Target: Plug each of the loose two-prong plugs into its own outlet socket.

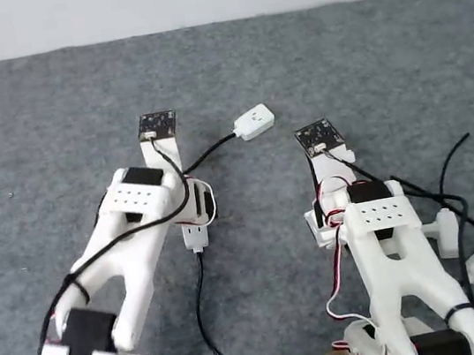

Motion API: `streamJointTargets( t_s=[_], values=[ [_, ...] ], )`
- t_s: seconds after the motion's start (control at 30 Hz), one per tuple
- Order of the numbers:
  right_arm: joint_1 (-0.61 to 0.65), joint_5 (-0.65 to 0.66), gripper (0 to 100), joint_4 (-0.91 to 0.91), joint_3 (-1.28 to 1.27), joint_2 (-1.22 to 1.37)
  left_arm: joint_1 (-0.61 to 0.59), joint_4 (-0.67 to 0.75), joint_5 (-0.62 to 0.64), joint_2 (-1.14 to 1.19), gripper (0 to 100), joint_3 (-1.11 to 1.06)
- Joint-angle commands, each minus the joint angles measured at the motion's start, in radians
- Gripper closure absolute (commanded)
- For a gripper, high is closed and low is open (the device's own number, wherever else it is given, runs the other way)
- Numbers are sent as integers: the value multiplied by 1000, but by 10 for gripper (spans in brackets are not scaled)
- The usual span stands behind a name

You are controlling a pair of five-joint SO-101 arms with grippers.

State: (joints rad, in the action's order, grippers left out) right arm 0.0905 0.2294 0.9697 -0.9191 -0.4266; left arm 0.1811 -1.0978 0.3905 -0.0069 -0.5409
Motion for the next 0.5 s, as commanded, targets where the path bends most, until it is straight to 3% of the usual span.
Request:
streamJointTargets(
  t_s=[0.0,0.27,0.47],
  values=[
    [12,12,991,-25,5,-33,-2,44,-17,-121,757,-58],
    [19,3,991,-27,5,-33,-21,46,-114,-448,758,-263],
    [119,-63,991,-108,-29,-33,-91,68,-196,-769,758,-472]
  ],
)
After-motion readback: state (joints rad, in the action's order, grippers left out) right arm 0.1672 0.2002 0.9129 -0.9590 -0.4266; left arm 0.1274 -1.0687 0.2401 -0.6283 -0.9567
